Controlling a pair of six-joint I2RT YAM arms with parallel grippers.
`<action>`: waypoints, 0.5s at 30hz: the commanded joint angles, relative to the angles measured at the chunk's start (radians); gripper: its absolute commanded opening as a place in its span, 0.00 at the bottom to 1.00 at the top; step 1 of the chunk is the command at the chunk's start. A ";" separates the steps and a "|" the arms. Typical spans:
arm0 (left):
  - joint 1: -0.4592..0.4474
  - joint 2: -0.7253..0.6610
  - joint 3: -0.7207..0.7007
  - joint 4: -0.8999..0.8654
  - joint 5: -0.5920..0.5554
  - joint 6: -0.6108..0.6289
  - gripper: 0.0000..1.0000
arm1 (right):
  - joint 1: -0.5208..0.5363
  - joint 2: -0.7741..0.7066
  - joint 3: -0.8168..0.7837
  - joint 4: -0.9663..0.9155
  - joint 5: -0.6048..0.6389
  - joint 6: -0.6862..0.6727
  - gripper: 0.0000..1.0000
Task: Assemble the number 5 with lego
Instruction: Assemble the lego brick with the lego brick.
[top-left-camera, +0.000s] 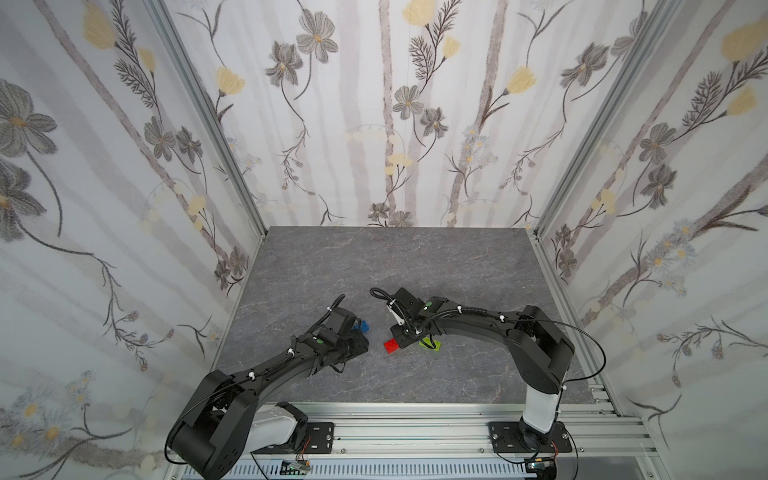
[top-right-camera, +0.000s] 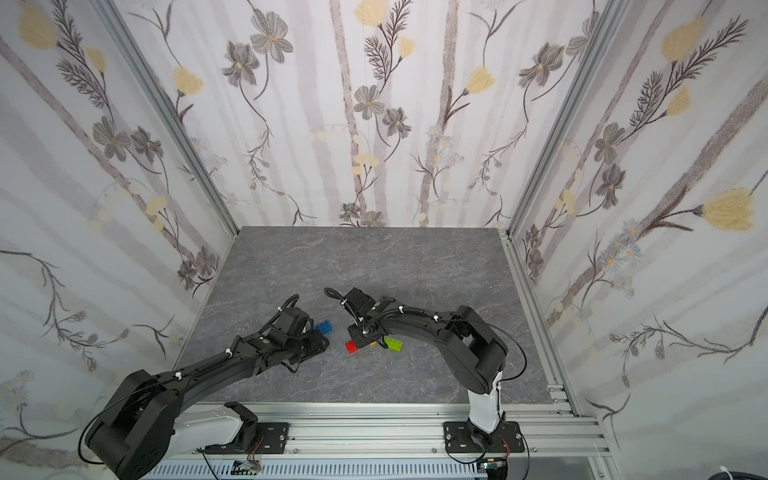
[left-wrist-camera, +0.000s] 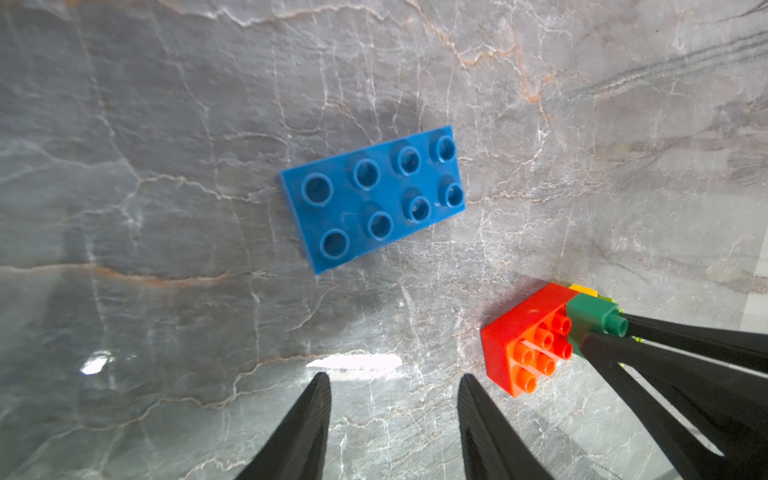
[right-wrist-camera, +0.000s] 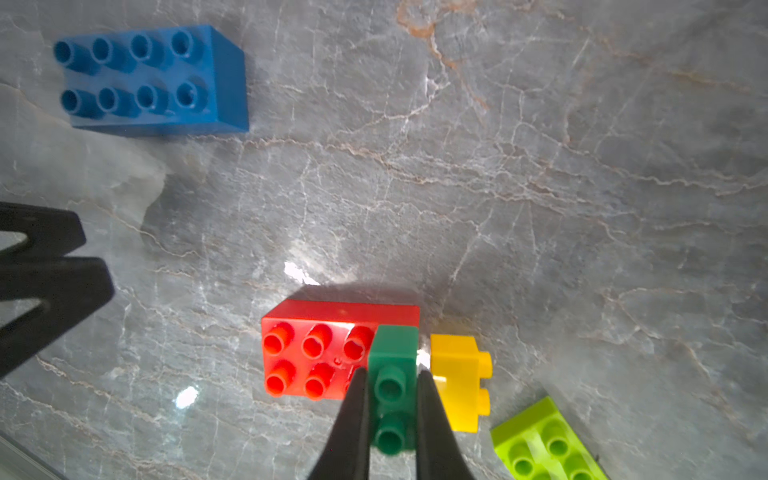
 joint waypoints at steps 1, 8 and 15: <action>0.001 0.003 0.008 -0.007 -0.020 0.003 0.51 | -0.001 0.052 -0.023 -0.091 0.009 0.037 0.07; 0.000 -0.005 0.009 -0.015 -0.029 0.003 0.51 | -0.027 0.043 0.053 -0.107 0.041 0.096 0.07; 0.001 -0.025 0.006 -0.038 -0.039 0.004 0.51 | -0.031 0.079 0.113 -0.148 0.105 0.125 0.08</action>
